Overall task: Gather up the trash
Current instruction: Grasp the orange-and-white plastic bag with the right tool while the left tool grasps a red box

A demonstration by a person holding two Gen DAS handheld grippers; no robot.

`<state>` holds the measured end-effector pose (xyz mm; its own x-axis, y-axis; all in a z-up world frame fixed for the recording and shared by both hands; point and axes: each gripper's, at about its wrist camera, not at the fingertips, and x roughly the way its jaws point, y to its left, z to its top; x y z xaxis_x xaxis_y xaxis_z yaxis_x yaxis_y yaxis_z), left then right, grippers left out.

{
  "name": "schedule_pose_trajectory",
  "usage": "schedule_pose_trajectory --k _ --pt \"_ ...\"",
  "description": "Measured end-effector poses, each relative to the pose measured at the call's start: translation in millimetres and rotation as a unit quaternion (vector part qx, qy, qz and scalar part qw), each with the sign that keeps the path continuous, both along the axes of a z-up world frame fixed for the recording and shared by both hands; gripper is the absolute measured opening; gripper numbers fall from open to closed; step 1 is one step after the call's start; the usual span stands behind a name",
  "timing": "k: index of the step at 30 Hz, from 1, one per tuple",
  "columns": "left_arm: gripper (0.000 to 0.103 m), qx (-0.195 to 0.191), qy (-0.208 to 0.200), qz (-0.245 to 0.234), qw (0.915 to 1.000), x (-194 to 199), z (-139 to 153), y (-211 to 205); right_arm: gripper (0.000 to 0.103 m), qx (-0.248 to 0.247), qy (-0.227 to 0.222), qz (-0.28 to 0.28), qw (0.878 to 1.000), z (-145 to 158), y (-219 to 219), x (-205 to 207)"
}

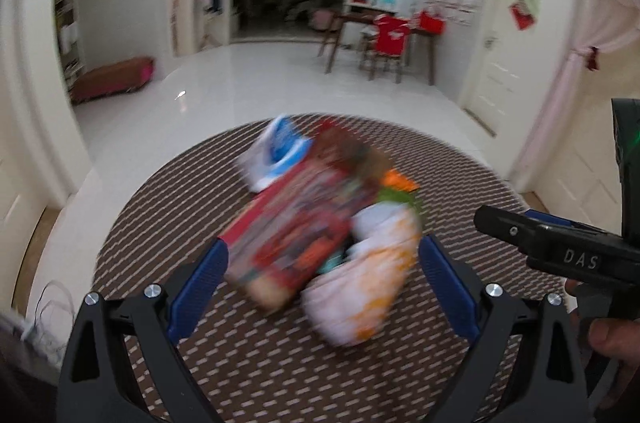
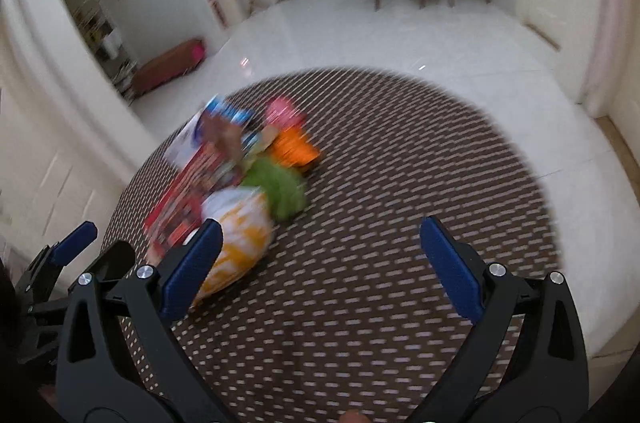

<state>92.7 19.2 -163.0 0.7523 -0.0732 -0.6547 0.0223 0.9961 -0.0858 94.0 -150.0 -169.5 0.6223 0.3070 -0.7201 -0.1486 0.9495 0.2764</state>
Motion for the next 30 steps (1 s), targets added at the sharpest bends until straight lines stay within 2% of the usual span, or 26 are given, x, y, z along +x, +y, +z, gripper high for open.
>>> schedule_pose_trajectory --k 4,8,10,11,12,15,25,30 --pt "0.094 0.0 0.016 0.033 0.9993 -8 -13 30 0.097 0.011 0.029 0.037 0.999 -20 35 9" --pt "0.094 0.005 0.021 0.046 0.9987 -10 -16 40 0.097 0.007 0.049 0.052 0.997 -40 66 20" --pt "0.094 0.008 0.02 0.045 0.9988 -9 -16 40 0.081 0.007 0.055 0.06 0.997 -49 72 23" --pt "0.094 0.01 0.018 0.043 0.9989 -8 -16 39 0.063 0.028 0.059 0.07 0.995 -51 71 23" --pt "0.094 0.014 0.016 0.038 0.9991 -5 -16 36 0.058 0.039 0.06 0.076 0.995 -52 72 23" --pt "0.094 0.022 0.017 0.024 0.9993 6 -18 24 0.05 0.021 0.045 0.081 0.995 -45 69 16" --pt "0.094 0.063 0.024 -0.026 0.9974 48 -26 -20 0.048 0.042 0.035 0.021 0.998 -33 -9 11" --pt "0.094 0.063 0.025 -0.028 0.9973 77 -23 -41 0.048 0.039 0.033 0.003 0.999 -34 -26 13"
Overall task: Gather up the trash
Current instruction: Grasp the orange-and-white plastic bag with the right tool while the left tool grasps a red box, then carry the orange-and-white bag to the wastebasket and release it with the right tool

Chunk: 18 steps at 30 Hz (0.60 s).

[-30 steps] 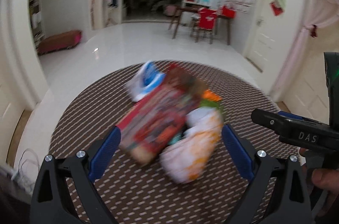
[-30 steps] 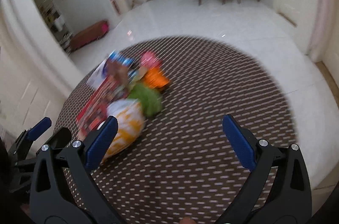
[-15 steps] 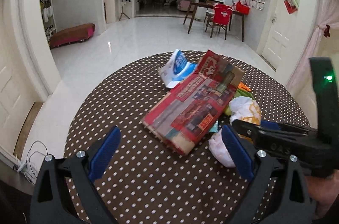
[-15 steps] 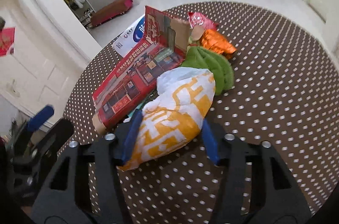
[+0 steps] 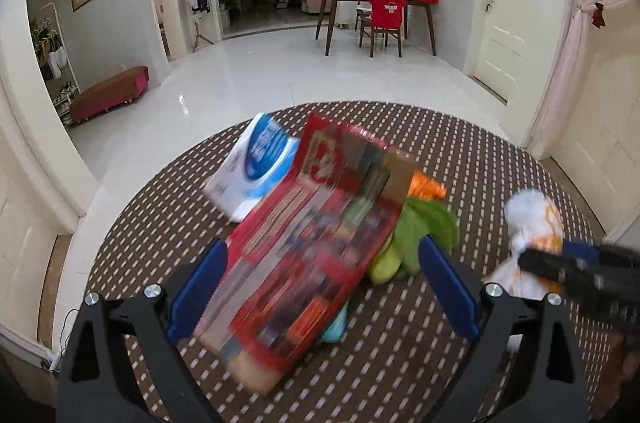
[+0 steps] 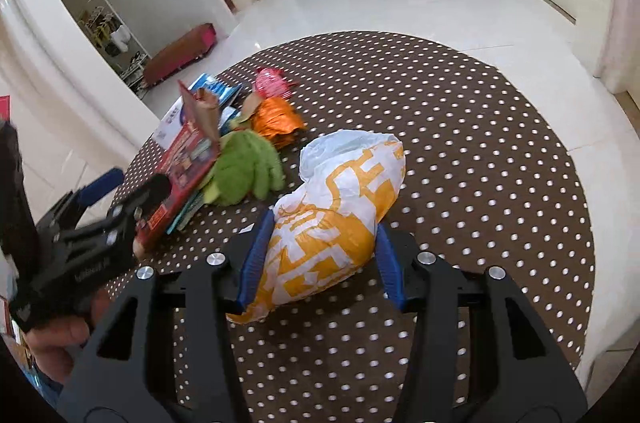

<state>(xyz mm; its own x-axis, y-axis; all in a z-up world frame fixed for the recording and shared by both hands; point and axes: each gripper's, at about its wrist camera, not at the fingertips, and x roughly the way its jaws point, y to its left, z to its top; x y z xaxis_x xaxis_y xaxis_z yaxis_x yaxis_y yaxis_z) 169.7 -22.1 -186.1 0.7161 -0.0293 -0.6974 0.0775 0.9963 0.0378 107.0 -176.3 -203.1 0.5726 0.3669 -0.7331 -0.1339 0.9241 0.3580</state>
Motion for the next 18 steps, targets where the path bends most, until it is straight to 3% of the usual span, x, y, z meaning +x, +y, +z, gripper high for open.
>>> schedule_pose_trajectory --k 9,10,11,14,18 --pt "0.094 0.027 0.003 0.028 0.9993 47 -9 -43 0.048 0.001 0.0 0.001 1.0 -5 -16 0" --pt "0.089 0.019 0.009 0.031 0.9993 50 -12 -43 0.048 0.003 -0.001 0.001 1.0 -5 -18 -1" --pt "0.063 0.012 0.014 0.03 0.9994 52 -14 -43 0.048 0.006 -0.001 0.001 1.0 -4 -18 0" --pt "0.03 -0.017 0.04 0.026 0.9987 55 -23 -40 0.048 0.01 -0.004 -0.001 1.0 -3 -26 -2" --pt "0.017 -0.014 0.025 0.018 0.9994 42 -18 -39 0.048 0.017 -0.006 -0.007 1.0 -3 -37 -5"
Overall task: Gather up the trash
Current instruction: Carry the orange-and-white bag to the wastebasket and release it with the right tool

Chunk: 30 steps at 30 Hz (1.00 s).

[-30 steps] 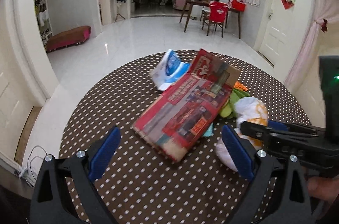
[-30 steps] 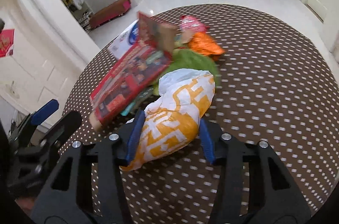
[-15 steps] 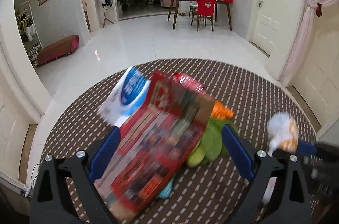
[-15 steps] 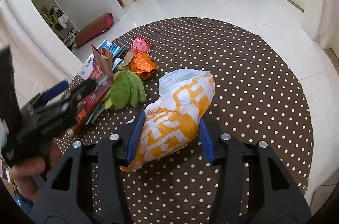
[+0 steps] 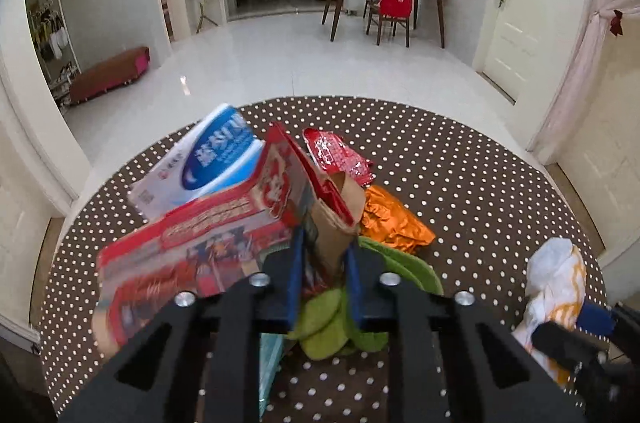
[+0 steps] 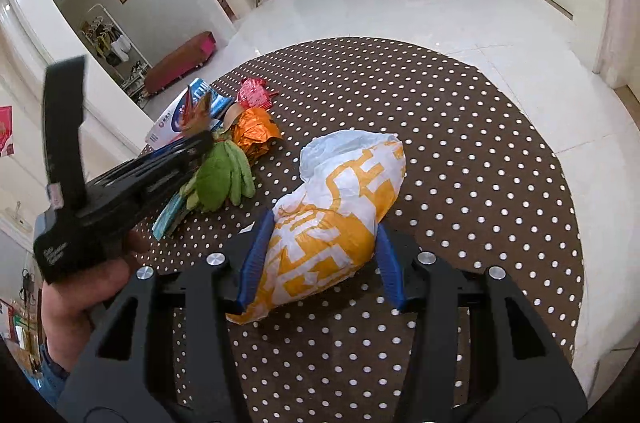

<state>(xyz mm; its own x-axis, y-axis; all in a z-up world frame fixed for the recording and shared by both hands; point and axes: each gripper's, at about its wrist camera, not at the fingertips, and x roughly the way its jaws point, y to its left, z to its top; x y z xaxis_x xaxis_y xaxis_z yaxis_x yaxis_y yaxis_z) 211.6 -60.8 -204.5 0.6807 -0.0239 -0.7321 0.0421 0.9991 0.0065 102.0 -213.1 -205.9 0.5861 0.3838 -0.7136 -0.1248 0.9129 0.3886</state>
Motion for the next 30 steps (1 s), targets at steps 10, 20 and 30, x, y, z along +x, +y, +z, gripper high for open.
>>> schedule_pose_trajectory --k 10,20,30 --pt "0.008 -0.03 -0.056 -0.006 0.998 -70 24 21 0.048 0.012 -0.014 -0.01 1.0 8 -12 -9" --pt "0.007 -0.05 -0.095 -0.021 0.994 -109 64 24 0.048 0.012 -0.047 -0.03 0.998 28 -30 -22" --pt "0.007 -0.073 -0.142 -0.083 0.9838 -131 110 -13 0.048 0.01 -0.077 -0.063 0.995 49 -60 -35"
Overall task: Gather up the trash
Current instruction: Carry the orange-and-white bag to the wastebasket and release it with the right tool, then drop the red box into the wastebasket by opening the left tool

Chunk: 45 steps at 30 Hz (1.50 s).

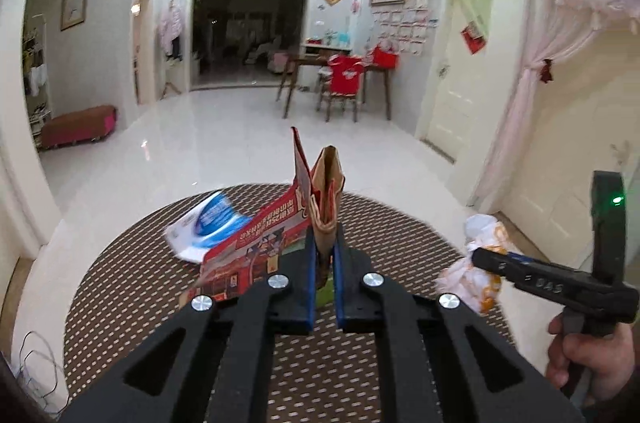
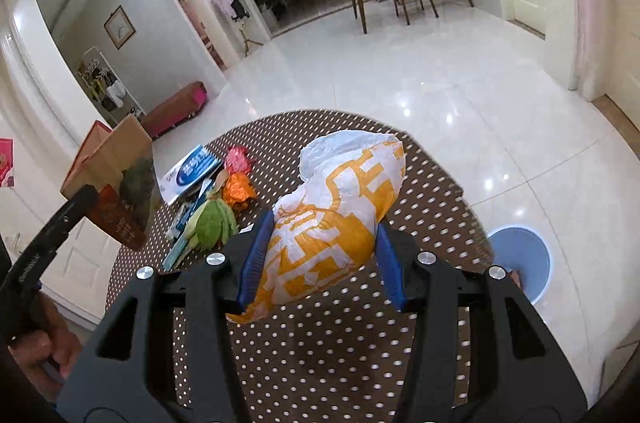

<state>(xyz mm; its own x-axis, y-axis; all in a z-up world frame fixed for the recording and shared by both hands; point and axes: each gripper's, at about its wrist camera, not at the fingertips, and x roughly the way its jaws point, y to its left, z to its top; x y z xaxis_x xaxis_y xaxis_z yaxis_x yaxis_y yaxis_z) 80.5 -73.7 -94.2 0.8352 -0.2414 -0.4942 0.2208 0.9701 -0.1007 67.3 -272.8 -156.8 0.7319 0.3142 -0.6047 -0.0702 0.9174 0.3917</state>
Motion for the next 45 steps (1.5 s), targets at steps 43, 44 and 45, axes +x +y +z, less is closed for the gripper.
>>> schedule_pose_trajectory --k 43,44,45 --pt "0.006 -0.032 0.129 -0.292 0.9471 137 -91 -346 0.081 0.082 0.161 -0.231 0.956 -167 -301 55" --pt "0.006 -0.03 0.14 -0.294 0.9451 143 -100 -352 0.083 0.087 0.157 -0.242 0.954 -166 -307 49" --pt "0.006 -0.03 0.149 -0.294 0.9435 147 -108 -356 0.084 0.091 0.152 -0.252 0.951 -164 -314 44"
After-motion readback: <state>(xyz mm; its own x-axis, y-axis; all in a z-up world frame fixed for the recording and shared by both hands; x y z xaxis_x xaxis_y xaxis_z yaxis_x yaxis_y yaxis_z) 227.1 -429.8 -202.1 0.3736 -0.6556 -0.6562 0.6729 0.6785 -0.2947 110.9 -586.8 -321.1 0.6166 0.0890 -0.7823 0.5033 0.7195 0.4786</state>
